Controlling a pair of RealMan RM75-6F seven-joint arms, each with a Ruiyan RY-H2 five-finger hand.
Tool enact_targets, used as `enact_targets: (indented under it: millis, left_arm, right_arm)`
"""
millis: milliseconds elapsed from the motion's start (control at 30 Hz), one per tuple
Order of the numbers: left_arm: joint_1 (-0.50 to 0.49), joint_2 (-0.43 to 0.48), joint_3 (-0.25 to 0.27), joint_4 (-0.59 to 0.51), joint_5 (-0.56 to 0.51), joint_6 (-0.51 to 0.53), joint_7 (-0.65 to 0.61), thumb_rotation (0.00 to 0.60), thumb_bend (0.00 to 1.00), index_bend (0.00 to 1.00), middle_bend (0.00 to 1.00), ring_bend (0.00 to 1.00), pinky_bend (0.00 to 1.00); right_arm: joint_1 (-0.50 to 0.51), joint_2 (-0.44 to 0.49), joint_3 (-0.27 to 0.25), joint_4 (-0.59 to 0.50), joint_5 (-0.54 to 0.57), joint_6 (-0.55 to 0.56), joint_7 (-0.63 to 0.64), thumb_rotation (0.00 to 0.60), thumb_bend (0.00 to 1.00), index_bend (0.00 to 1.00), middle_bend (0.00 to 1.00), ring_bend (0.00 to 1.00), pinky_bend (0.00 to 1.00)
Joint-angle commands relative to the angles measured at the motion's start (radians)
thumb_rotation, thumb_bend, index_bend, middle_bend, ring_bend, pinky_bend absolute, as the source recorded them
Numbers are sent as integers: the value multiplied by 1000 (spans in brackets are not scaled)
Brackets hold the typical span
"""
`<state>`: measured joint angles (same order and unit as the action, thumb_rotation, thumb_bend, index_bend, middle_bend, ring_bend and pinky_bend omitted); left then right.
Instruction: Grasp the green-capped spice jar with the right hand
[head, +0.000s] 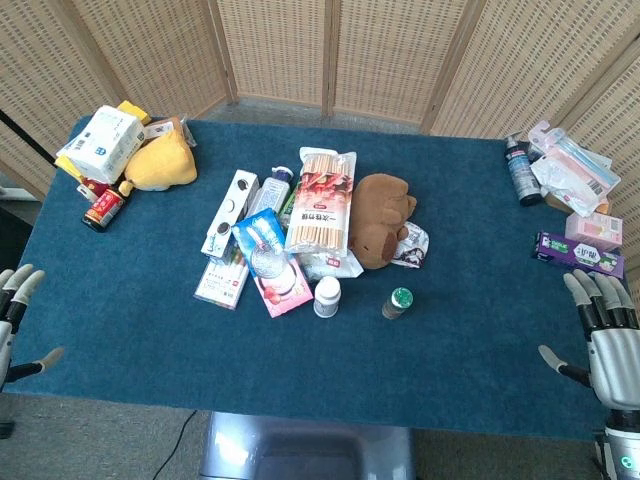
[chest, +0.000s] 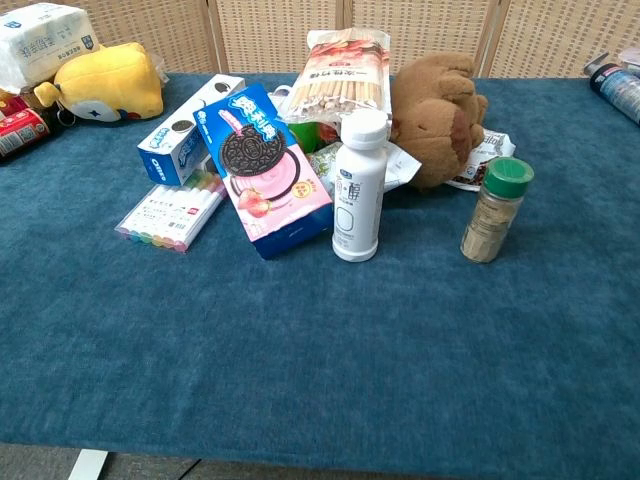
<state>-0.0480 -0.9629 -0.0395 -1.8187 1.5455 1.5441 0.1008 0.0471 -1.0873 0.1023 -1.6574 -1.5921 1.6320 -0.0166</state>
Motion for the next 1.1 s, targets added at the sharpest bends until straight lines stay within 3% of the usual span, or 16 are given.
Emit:
enact_targets:
  millis: [33, 400, 633, 933, 1100]
  left_arm:
    - [-1, 3, 4, -7, 3, -5, -4, 600, 0, 76, 0, 0, 0]
    - [-2, 40, 9, -53, -14, -23, -29, 600, 0, 77, 0, 0, 0]
    - [1, 56, 13, -72, -5, -18, -38, 600, 0, 76, 0, 0, 0]
    - [10, 75, 16, -88, 7, 0, -69, 600, 0, 77, 0, 0, 0]
    - [16, 88, 11, -94, 1, 13, -81, 600, 0, 76, 0, 0, 0]
  right_arm:
    - [-2, 6, 2, 1, 15, -7, 22, 600, 0, 0, 0, 0, 0]
    - [1, 34, -10, -4, 43, -56, 146, 600, 0, 0, 0, 0, 0]
    - [38, 82, -64, -50, 67, -234, 480, 600, 0, 0, 0, 0, 0]
    - [112, -19, -74, 28, 90, -387, 636, 600, 0, 0, 0, 0, 0]
    - [154, -61, -56, 41, 123, -450, 637, 600, 0, 0, 0, 0, 0]
